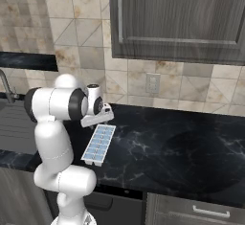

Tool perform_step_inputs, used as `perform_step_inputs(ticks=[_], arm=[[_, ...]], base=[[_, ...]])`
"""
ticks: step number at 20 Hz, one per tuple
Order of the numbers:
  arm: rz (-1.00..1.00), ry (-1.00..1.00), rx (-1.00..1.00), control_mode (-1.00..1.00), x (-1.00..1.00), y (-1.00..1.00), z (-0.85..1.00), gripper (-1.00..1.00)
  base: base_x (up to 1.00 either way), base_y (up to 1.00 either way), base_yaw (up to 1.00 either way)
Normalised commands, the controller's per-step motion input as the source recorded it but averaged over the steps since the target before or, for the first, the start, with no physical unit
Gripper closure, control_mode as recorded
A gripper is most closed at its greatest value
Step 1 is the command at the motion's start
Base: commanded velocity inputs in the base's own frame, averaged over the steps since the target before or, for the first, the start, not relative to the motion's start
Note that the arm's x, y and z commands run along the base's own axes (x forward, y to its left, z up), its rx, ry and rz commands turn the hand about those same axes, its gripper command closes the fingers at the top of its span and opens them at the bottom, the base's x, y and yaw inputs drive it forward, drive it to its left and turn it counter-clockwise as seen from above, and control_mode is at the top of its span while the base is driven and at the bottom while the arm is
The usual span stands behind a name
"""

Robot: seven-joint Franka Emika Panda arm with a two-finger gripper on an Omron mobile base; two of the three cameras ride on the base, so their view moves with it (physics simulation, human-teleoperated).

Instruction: The ice cube tray has been filled with water. Take the tray and place it in the freezer to make ice. Close the freezer door after placing the tray.

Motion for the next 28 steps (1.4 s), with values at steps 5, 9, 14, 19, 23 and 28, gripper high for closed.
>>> perform_step_inputs(ticks=[5,9,14,19,23,28], arm=[[0.00,0.00,0.00,-1.00,-0.62,-0.08,-0.18,-1.00],[0.01,0.00,0.02,-1.00,-0.46,-0.42,-0.16,-1.00],[0.02,0.00,0.09,-1.00,-0.29,-0.76,-0.18,-1.00],[0.08,0.00,0.08,-1.00,-0.38,-0.75,-0.22,-1.00],[0.11,0.00,0.08,-1.00,-0.40,-0.71,-0.23,-1.00],[0.11,0.00,0.07,-1.00,-0.37,-0.64,-0.26,-1.00]], base=[[0.00,0.00,0.00],[0.00,0.00,0.00],[0.00,0.00,0.00],[0.00,0.00,0.00],[0.00,0.00,0.00],[0.00,0.00,0.00]])
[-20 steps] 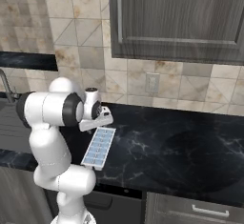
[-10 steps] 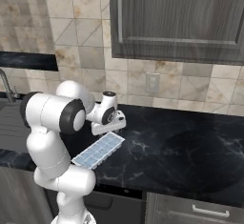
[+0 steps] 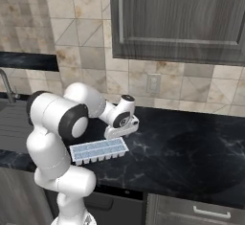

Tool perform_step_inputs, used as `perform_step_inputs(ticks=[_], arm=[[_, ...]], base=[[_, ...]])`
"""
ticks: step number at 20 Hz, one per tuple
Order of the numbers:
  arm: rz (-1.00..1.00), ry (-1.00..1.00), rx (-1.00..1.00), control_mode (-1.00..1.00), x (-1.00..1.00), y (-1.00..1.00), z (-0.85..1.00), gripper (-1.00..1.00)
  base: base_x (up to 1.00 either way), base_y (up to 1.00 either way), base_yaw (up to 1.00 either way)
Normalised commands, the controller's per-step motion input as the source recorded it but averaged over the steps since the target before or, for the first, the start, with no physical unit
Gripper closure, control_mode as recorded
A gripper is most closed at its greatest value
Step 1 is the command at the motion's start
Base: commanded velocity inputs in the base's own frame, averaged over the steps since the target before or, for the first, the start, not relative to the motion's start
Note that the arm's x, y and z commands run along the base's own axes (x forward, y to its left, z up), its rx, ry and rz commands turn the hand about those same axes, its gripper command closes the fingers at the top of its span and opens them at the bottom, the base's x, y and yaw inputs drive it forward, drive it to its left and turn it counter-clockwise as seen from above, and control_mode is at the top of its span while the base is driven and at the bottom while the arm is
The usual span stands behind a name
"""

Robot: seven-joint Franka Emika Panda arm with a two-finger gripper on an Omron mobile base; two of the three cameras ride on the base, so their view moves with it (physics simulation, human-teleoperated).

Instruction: The ice cube tray has been filled with water. Take the tray and place it in the freezer to make ice. Close the freezer door after placing the tray.

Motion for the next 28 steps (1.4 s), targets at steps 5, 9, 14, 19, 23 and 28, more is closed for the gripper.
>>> perform_step_inputs(ticks=[5,9,14,19,23,28], arm=[[0.11,0.00,0.07,-1.00,-0.39,-0.58,-0.27,-1.00],[0.11,0.00,0.05,-1.00,-0.48,-0.48,-0.26,-1.00],[0.10,0.00,0.03,-1.00,-0.67,-0.41,-0.18,-1.00],[0.07,0.00,0.02,-1.00,-0.81,-0.35,-0.18,-1.00],[0.06,0.00,0.01,-1.00,-0.87,-0.31,-0.19,-1.00],[0.05,0.00,0.01,-1.00,-0.84,-0.28,-0.15,-1.00]], base=[[0.00,0.00,0.00],[0.00,0.00,0.00],[0.00,0.00,0.00],[0.00,0.00,0.00],[0.00,0.00,0.00],[0.00,0.00,0.00]])
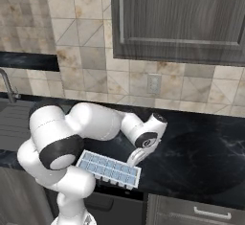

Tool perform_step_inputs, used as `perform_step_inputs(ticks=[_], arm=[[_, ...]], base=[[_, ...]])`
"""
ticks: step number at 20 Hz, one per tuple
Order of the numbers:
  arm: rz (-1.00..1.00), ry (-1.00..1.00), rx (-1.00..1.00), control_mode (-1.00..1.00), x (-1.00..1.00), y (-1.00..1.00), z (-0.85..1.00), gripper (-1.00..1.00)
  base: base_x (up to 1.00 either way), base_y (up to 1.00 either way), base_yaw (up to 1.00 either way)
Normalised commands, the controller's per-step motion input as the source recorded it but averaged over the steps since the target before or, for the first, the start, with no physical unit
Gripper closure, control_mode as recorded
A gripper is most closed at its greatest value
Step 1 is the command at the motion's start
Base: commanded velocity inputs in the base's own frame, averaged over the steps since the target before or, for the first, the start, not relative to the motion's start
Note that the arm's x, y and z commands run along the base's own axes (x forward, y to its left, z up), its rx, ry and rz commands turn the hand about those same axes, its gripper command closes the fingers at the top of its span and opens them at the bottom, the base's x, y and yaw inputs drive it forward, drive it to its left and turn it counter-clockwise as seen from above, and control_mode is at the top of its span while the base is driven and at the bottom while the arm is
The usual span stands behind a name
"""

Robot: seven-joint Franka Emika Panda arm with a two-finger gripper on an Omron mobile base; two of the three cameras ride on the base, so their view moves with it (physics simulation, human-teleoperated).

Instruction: The ice cube tray has been filled with water. Take the tray and place it in the freezer to make ice. Close the freezer door after placing the tray.

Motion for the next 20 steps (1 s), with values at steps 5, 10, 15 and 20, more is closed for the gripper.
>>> perform_step_inputs(ticks=[5,10,15,20], arm=[[0.04,0.00,0.01,-1.00,-0.64,-0.27,-0.02,-1.00],[0.03,0.00,0.02,-1.00,-0.37,-0.30,0.03,-1.00],[0.00,0.00,0.03,-1.00,-0.01,-0.28,0.38,-1.00],[0.00,0.00,0.01,-1.00,-0.46,-0.10,0.60,-1.00]], base=[[0.00,0.00,0.00],[0.00,0.00,0.00],[0.00,0.00,0.00],[0.00,0.00,0.00]])
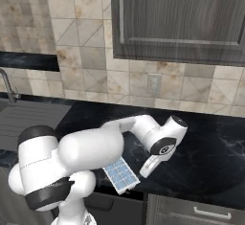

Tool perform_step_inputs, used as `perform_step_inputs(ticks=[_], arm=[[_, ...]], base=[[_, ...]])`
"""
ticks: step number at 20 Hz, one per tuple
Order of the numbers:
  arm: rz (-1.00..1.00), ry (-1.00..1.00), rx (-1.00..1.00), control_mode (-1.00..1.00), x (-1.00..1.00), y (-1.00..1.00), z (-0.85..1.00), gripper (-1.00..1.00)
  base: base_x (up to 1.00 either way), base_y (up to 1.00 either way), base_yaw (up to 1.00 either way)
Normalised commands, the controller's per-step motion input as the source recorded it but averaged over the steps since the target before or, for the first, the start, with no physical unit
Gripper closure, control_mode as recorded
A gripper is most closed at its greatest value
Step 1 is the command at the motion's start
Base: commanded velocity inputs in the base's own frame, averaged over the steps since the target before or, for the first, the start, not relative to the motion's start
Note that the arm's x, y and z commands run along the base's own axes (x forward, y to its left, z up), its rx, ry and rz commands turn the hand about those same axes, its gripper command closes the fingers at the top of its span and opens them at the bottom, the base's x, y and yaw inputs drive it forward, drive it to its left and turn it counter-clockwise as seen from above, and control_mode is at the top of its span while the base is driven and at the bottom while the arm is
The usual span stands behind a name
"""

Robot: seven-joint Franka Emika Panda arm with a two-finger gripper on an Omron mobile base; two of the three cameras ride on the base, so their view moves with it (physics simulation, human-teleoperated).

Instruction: The ice cube tray has been filled with water. Take the tray and place it in the freezer to make ice. Close the freezer door after placing the tray.

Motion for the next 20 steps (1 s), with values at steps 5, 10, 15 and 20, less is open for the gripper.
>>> perform_step_inputs(ticks=[5,10,15,20], arm=[[-0.05,-0.01,0.00,-1.00,-0.78,0.10,0.50,-1.00],[-0.26,-0.07,0.01,-1.00,-0.32,0.35,0.60,-1.00],[-0.55,-0.11,0.00,-1.00,0.00,0.53,0.38,-1.00],[-0.75,-0.07,0.05,-1.00,-0.13,0.56,0.01,-1.00]], base=[[0.00,0.00,0.00],[0.00,0.00,0.00],[0.00,0.00,0.00],[0.00,0.00,0.00]])
